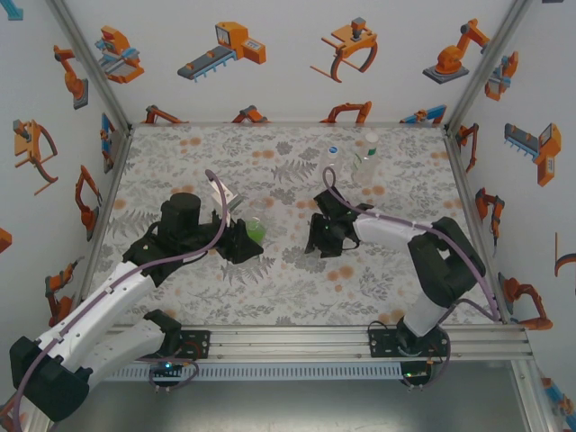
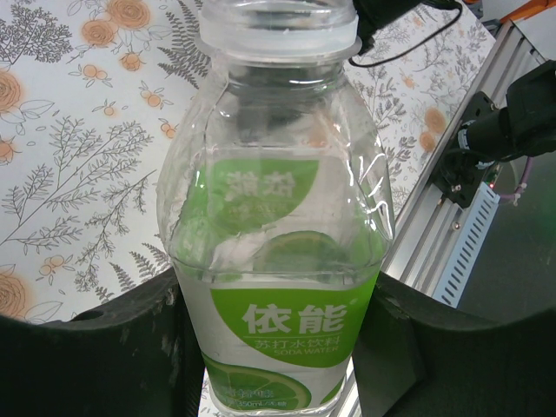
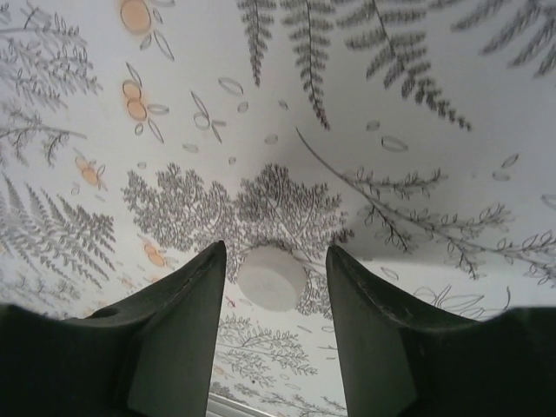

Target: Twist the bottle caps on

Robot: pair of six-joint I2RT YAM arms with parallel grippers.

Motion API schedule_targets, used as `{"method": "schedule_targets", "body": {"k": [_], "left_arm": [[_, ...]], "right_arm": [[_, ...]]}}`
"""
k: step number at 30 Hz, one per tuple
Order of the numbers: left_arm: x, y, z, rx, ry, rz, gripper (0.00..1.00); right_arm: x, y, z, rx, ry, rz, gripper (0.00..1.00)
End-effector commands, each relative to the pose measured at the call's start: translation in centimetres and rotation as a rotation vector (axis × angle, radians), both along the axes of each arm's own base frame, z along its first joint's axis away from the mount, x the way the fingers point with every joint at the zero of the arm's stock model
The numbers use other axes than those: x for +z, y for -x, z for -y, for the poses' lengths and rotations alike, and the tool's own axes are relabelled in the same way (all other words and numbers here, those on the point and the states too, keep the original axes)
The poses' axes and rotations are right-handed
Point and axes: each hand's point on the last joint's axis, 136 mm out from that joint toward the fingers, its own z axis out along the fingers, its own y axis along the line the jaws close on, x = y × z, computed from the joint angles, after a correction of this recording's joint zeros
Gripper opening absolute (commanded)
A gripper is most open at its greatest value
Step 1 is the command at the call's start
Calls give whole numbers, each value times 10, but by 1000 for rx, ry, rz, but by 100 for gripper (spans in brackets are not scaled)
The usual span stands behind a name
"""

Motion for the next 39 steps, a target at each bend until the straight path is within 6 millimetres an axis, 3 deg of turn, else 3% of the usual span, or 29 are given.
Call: {"method": "schedule_targets", "body": {"k": [1,10,19,39], "left_arm": [[17,3,3,-15,35,23,5],[18,4,3,-16,40,24,5],[16,4,4,-19,40,18,5],[16,4,5,-19,41,18,5]], "right_arm": [[-4,-3,8,47,145,-10,49],[0,15,-6,253,394,11,48],[2,28,-14,268,370,14,42],[-3,33,-18,239,321,21,40]]}}
